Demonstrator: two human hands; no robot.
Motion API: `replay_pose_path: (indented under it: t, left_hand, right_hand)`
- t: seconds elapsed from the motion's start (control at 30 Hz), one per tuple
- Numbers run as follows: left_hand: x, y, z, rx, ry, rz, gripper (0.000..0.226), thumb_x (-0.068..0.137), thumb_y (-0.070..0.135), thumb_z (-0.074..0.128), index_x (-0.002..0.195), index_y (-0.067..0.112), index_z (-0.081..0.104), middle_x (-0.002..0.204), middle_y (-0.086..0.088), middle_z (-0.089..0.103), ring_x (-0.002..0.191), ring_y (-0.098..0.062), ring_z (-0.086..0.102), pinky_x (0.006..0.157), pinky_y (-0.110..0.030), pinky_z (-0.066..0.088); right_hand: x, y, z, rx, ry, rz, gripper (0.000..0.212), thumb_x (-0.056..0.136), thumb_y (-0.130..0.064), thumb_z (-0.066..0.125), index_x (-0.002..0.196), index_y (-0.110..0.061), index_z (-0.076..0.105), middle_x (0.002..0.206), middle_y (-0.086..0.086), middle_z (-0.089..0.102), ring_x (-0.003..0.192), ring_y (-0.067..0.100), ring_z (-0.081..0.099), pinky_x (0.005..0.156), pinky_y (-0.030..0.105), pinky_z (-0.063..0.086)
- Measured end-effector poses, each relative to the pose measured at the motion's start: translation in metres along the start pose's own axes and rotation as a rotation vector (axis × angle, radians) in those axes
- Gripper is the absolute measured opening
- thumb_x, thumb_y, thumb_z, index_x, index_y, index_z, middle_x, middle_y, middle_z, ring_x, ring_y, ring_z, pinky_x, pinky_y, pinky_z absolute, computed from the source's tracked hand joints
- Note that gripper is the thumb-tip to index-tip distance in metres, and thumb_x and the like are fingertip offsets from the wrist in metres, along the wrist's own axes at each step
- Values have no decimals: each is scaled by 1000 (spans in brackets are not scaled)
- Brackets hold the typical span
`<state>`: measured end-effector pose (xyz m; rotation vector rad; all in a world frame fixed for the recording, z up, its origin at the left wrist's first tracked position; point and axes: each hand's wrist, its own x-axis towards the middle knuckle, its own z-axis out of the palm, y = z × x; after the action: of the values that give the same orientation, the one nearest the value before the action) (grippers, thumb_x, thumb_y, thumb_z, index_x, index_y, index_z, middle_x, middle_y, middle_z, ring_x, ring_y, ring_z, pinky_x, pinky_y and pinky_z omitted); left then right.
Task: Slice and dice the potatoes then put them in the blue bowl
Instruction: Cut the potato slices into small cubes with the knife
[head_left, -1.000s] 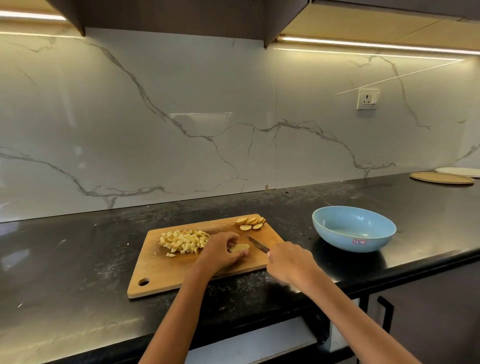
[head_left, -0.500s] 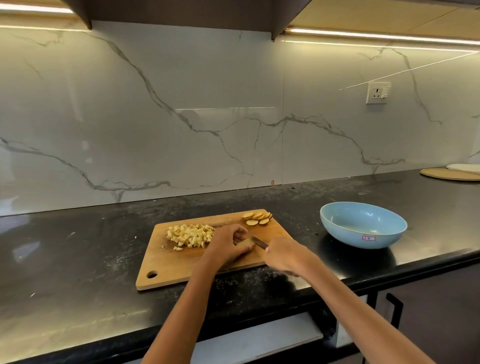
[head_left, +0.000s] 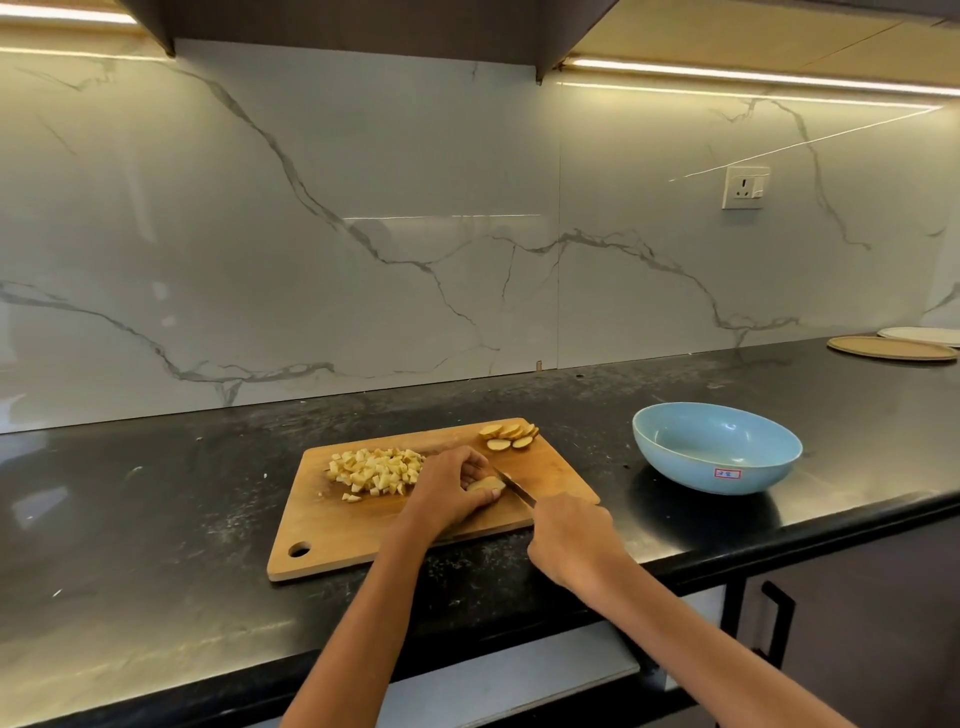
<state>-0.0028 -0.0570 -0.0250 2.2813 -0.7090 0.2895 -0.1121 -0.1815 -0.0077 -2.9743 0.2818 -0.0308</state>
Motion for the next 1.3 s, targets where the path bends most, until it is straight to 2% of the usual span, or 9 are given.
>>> replay_pose_path:
  t: [0.27, 0.53, 0.73, 0.93, 1.1, 1.3]
  left_hand:
    - [0, -4, -1, -26, 12, -14, 54, 74, 28, 77, 121, 13, 54, 105, 0, 63, 92, -7, 58, 79, -15, 48]
    - [-1, -3, -2, -57, 26, -32, 49, 72, 24, 79, 115, 12, 57, 97, 1, 65, 89, -8, 61, 77, -14, 50]
    - [-1, -2, -3, -42, 31, -35, 44, 72, 24, 79, 109, 13, 59, 92, 5, 63, 86, -5, 59, 72, -11, 48]
    - [-2, -2, -2, -36, 39, -39, 43, 73, 25, 78, 109, 14, 59, 93, 5, 62, 86, -7, 60, 74, -13, 49]
    - [-3, -2, -3, -47, 35, -41, 46, 72, 27, 79, 110, 14, 59, 94, 4, 63, 86, -6, 60, 76, -15, 50]
    - [-2, -3, -6, -91, 11, -72, 60, 70, 27, 80, 122, 12, 53, 97, 3, 64, 90, -9, 61, 78, -15, 50]
  right_hand:
    - [4, 3, -19, 77, -29, -26, 27, 97, -24, 43, 115, -10, 58, 114, 7, 60, 103, 22, 58, 74, 27, 39]
    - [5, -4, -18, 71, -73, -36, 30, 96, -20, 43, 120, -8, 56, 115, 9, 60, 104, 23, 58, 76, 29, 42]
    - [13, -11, -16, 30, -124, -62, 32, 94, -17, 43, 122, -3, 53, 123, 13, 57, 112, 28, 55, 84, 32, 43]
    - [3, 1, -1, 31, -60, -44, 27, 94, -22, 47, 117, -10, 56, 115, 8, 60, 104, 23, 58, 74, 29, 40]
    - [6, 6, -3, 39, -16, 12, 27, 95, -21, 46, 116, -9, 58, 113, 7, 61, 102, 22, 59, 72, 27, 39]
    - [11, 11, -18, 144, -82, 19, 25, 96, -22, 41, 110, -9, 58, 107, 7, 60, 101, 23, 59, 81, 31, 43]
